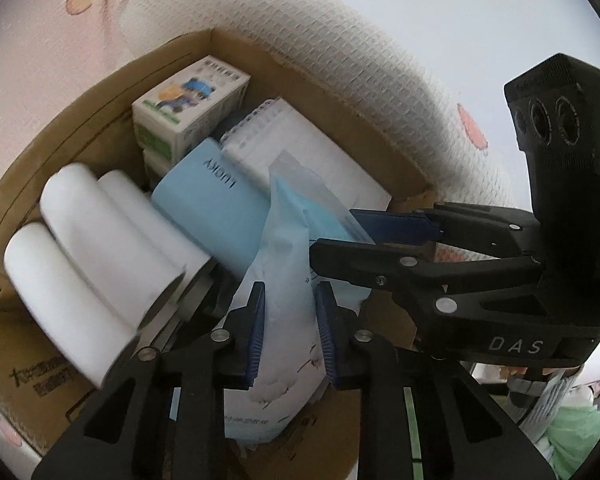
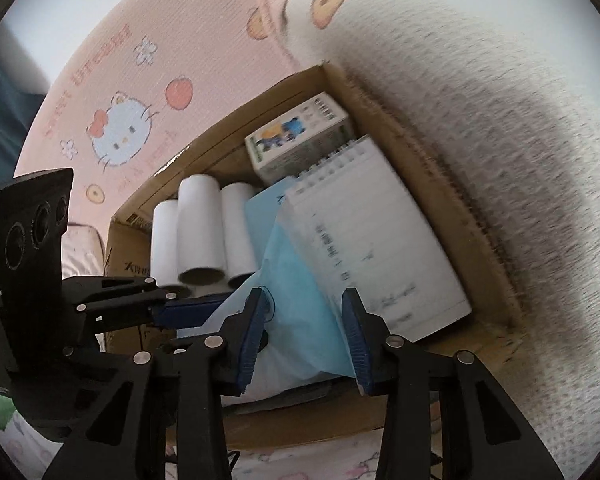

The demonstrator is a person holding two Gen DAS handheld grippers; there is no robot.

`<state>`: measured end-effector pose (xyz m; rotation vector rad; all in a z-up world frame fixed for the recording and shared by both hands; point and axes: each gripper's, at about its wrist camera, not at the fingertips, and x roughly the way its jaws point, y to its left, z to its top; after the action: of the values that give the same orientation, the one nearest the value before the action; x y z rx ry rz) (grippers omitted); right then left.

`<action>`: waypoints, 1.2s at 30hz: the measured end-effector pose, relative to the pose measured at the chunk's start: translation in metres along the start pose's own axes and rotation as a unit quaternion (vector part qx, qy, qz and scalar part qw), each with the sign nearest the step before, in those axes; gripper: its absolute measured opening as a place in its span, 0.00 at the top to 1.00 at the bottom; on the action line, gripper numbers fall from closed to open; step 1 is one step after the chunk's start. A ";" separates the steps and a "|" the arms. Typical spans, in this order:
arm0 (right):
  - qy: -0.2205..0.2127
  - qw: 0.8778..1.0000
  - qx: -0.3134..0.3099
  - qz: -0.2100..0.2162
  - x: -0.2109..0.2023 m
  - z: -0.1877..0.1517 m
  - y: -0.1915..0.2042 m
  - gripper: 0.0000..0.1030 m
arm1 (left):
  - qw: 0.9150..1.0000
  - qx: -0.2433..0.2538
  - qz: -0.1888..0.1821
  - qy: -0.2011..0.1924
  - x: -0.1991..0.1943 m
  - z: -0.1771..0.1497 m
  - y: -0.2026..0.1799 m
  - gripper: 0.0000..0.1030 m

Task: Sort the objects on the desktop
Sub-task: 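Lower the wipe pack into the box beside the tubes and open both grippers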

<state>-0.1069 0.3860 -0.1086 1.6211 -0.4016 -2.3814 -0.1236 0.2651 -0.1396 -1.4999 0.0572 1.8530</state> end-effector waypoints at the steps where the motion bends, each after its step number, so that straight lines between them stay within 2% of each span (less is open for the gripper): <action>1: 0.004 1.000 -0.004 0.002 0.002 -0.001 0.004 0.65 | 1.000 0.000 0.004 0.005 -0.001 -0.002 0.002 0.74; 6: 0.036 0.999 -0.008 0.013 0.018 -0.005 0.018 0.65 | 0.999 -0.016 0.024 0.032 -0.002 -0.012 0.011 0.74; 9: 0.049 0.999 -0.013 0.005 0.025 -0.004 0.027 0.65 | 0.999 -0.022 0.022 0.039 -0.002 -0.014 0.015 0.74; 13: 0.061 0.998 -0.021 -0.008 0.028 -0.003 0.035 0.65 | 0.998 -0.010 0.022 0.052 -0.003 -0.014 0.016 0.74; 16: 0.074 0.997 -0.026 -0.013 0.033 -0.004 0.040 0.65 | 0.997 0.007 0.040 0.064 -0.001 -0.017 0.013 0.75; 21: 0.108 0.994 -0.031 0.004 0.046 -0.010 0.048 0.65 | 0.991 -0.004 0.057 0.122 0.014 -0.027 0.020 0.75; 23: 0.125 0.992 -0.036 0.007 0.056 -0.012 0.052 0.65 | 0.990 0.004 0.078 0.115 0.014 -0.032 0.021 0.75; 25: 0.134 0.990 -0.036 -0.011 0.060 -0.013 0.054 0.64 | 0.992 0.002 0.069 0.103 0.008 -0.032 0.021 0.72; 27: 0.132 0.990 -0.036 -0.026 0.060 -0.011 0.054 0.64 | 0.994 -0.003 0.063 0.094 0.002 -0.030 0.020 0.68; 31: 0.119 0.992 -0.033 -0.028 0.048 -0.007 0.054 0.64 | 0.995 0.002 0.071 0.075 -0.010 -0.026 0.011 0.61; 34: 0.100 0.994 -0.035 -0.039 0.033 -0.004 0.052 0.64 | 0.995 -0.031 0.067 0.061 -0.015 -0.022 0.012 0.61; 36: 0.084 0.994 -0.032 -0.062 0.024 -0.003 0.049 0.64 | 0.994 -0.076 0.044 0.063 -0.012 -0.019 0.017 0.61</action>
<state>-0.1114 0.3320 -0.1131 1.8487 -0.1955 -2.2927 -0.1173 0.2376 -0.1420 -1.7439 0.0436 1.8648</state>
